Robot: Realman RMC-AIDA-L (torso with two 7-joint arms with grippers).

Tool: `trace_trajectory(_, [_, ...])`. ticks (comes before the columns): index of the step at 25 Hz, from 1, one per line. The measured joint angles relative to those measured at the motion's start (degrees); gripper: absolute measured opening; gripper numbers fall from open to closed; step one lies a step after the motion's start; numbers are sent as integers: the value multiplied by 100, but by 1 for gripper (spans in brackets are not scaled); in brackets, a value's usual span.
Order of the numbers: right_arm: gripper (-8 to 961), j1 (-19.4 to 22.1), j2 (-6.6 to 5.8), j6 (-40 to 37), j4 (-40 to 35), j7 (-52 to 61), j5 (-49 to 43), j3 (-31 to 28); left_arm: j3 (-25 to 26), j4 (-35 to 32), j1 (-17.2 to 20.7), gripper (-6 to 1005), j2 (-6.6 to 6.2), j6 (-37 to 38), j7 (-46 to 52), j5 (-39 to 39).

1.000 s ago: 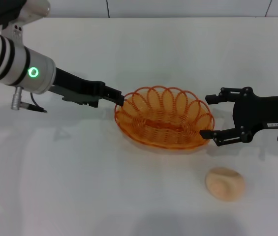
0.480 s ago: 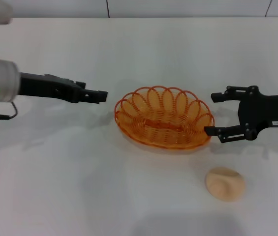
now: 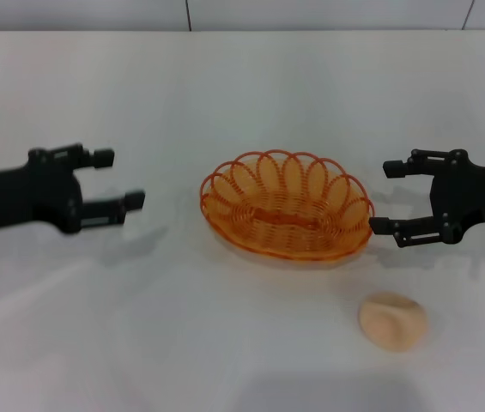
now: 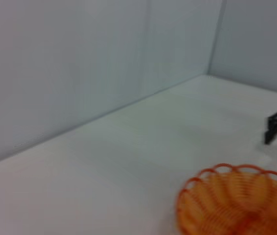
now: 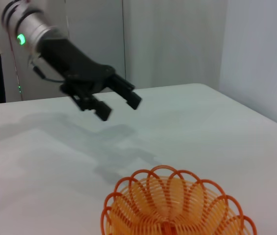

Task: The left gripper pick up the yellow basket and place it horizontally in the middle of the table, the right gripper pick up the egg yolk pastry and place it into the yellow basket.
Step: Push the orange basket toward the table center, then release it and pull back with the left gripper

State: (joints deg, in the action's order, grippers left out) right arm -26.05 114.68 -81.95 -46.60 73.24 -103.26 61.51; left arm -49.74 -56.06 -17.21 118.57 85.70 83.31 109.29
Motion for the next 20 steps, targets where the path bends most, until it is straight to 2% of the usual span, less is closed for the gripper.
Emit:
trace_trajectory(3, [843,70,-1,-67,-125,63,-18,0,323,718,-59,795,-160,455,-890,-58])
trace_trajectory(5, [843,115,0,-157,-261,165,-30,1,402,1152,-128,798,-330,624,-1155,-31])
trace_trajectory(9, [842,143,-23,-404,-525,505,-225,8,415,1593,-219,800,-536,836,-1408,171])
trace_trajectory(15, [841,196,-47,-1106,-1362,1547,-955,21,435,1571,-230,801,-548,837,-1488,272])
trace_trajectory(20, [840,81,-17,-1638,-1977,2527,-1643,102,432,1563,-302,801,-549,820,-1537,327])
